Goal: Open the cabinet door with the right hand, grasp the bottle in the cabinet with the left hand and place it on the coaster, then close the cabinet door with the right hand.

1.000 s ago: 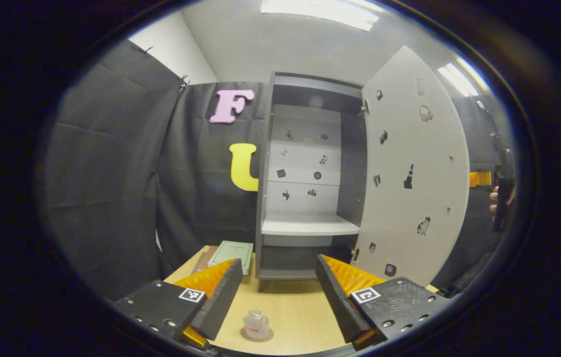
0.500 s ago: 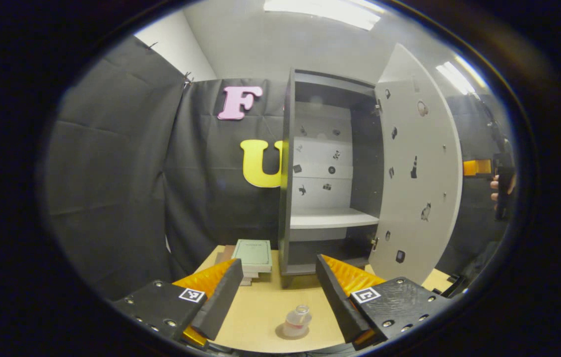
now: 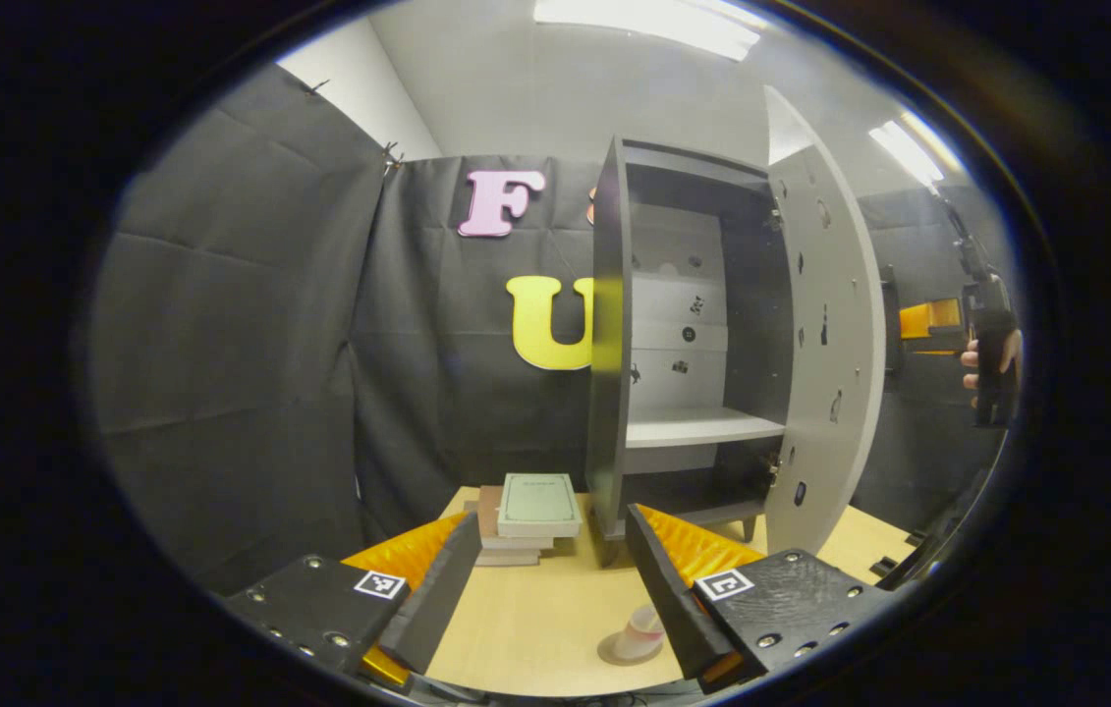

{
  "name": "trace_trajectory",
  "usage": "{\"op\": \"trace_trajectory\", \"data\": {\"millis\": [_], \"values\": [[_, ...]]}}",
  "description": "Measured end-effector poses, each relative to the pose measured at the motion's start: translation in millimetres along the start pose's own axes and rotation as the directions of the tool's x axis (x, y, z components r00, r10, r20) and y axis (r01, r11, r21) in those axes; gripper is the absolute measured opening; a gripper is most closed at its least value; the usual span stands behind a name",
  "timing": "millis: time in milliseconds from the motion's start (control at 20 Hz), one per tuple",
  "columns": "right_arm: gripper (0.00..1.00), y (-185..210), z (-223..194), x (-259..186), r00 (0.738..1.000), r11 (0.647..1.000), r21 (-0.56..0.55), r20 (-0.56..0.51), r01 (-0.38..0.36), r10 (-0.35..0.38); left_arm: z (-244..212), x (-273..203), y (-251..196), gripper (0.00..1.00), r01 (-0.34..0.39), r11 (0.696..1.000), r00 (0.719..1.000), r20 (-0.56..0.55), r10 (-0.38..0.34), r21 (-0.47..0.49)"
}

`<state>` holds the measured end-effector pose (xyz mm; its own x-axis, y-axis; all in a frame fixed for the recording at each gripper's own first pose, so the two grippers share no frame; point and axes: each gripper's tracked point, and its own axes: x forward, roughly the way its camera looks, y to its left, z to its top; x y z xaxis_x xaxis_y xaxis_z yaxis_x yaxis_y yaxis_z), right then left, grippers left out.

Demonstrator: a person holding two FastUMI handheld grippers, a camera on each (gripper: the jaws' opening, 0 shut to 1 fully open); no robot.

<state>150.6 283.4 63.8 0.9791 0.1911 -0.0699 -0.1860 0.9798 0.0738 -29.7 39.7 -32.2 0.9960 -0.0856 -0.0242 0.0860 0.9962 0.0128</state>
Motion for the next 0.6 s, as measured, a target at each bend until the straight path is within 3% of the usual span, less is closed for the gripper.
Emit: {"op": "trace_trajectory", "data": {"millis": [250, 600], "values": [[0.97, 50, -5, 6, 0.994, 0.994, 0.006, -0.009, -0.105, 0.105, -2, 7, 5, 0.89, 0.019, 1.000, 1.000, -0.012, -0.019, -0.012], [0.98, 21, -16, -15, 0.999, 0.999, -0.014, -0.026, -0.048, 0.047, 7, 28, -21, 0.89, 0.085, 0.996, 0.996, -0.002, -0.085, -0.028]]}}
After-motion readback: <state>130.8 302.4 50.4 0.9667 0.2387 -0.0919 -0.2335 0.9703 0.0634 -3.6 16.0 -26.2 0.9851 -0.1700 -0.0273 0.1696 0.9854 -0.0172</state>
